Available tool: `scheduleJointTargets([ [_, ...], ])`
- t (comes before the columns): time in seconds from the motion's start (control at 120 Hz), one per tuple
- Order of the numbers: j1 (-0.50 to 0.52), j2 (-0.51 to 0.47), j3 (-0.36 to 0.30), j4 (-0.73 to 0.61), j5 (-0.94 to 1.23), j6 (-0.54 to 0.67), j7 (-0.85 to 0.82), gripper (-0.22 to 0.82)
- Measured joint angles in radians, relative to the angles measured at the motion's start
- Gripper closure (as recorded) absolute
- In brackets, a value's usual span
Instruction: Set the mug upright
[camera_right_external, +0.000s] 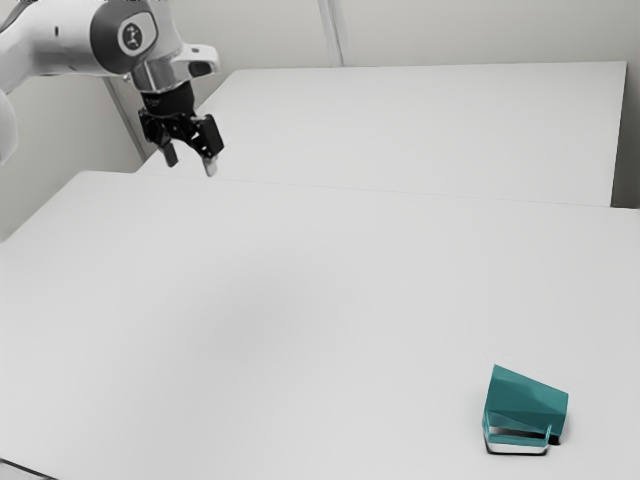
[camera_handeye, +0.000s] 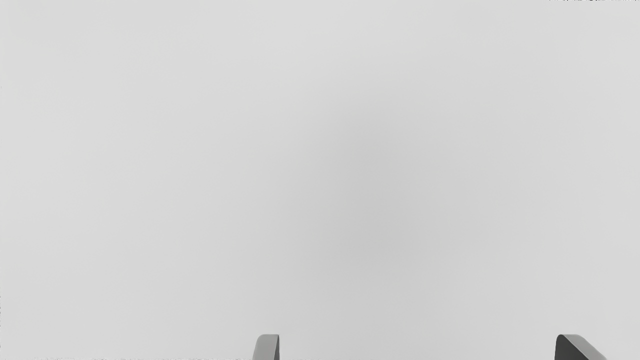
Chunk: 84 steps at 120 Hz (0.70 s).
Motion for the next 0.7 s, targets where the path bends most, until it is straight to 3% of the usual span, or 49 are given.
scheduleJointTargets([
  [0.167, 0.006, 0.0, 0.013, -0.014, -0.001, 0.028, -0.011, 0.0],
  [0.267, -0.008, -0.03, 0.023, -0.093, -0.019, 0.065, -0.022, 0.0],
  [0.383, -0.205, -0.058, 0.204, -0.182, -0.076, 0.14, -0.035, 0.0],
  [0.45, -0.27, -0.093, 0.251, -0.267, -0.125, 0.205, -0.041, 0.0],
  [0.583, -0.317, -0.162, 0.265, -0.467, -0.242, 0.374, -0.051, 0.0],
  [0.7, -0.314, -0.169, 0.262, -0.549, -0.325, 0.505, -0.057, 0.0],
])
